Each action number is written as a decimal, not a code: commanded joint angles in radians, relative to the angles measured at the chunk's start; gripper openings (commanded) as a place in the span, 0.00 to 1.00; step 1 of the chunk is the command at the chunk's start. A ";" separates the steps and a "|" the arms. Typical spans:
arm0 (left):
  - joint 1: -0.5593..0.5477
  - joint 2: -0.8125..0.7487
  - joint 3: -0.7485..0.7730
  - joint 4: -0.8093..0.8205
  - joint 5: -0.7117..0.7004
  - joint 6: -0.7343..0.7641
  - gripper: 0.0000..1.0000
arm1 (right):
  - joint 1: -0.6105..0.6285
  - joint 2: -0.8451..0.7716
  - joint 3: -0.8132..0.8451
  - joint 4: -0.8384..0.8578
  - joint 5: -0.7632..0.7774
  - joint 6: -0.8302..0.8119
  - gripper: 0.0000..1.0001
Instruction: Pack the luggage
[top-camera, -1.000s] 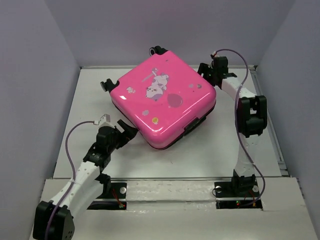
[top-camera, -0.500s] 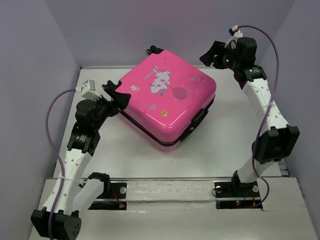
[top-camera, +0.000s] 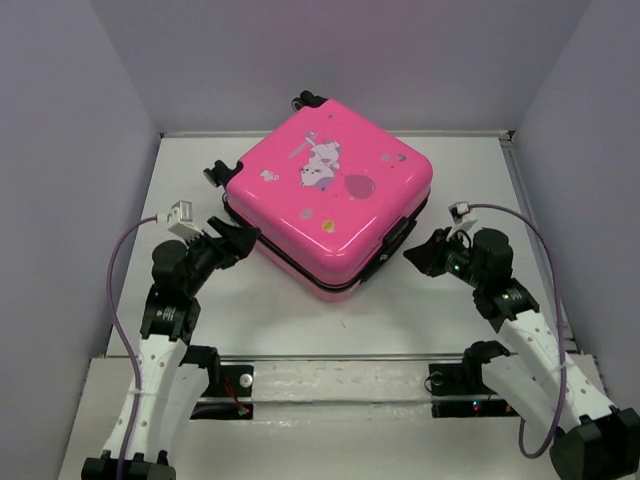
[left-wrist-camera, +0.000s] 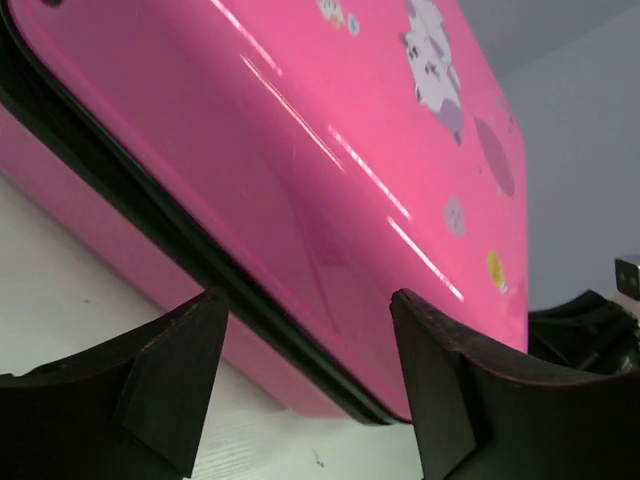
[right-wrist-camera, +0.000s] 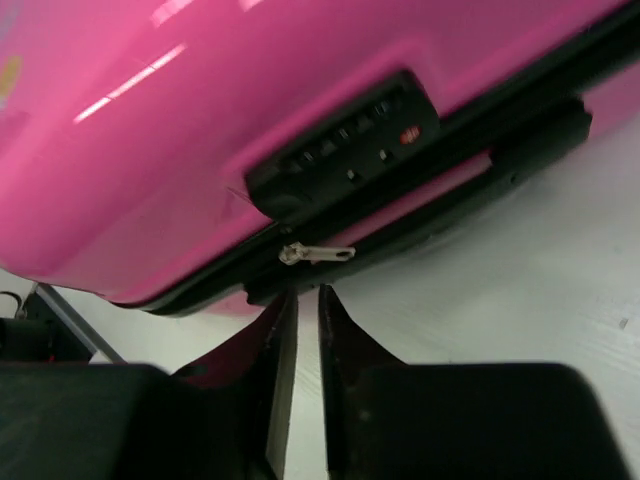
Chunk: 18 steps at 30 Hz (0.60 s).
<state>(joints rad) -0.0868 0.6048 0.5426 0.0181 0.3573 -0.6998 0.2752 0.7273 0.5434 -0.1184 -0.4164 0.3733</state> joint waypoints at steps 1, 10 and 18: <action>-0.016 -0.114 -0.133 -0.012 0.092 -0.035 0.74 | 0.022 0.030 -0.055 0.150 -0.050 -0.013 0.31; -0.230 -0.116 -0.294 0.101 0.040 -0.144 0.51 | 0.047 0.230 -0.100 0.393 -0.093 -0.160 0.36; -0.403 -0.027 -0.343 0.213 -0.054 -0.158 0.47 | 0.047 0.369 -0.074 0.428 -0.203 -0.232 0.57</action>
<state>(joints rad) -0.4606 0.5655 0.2249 0.1226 0.3286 -0.8349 0.3157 1.0340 0.4450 0.2173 -0.5377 0.2008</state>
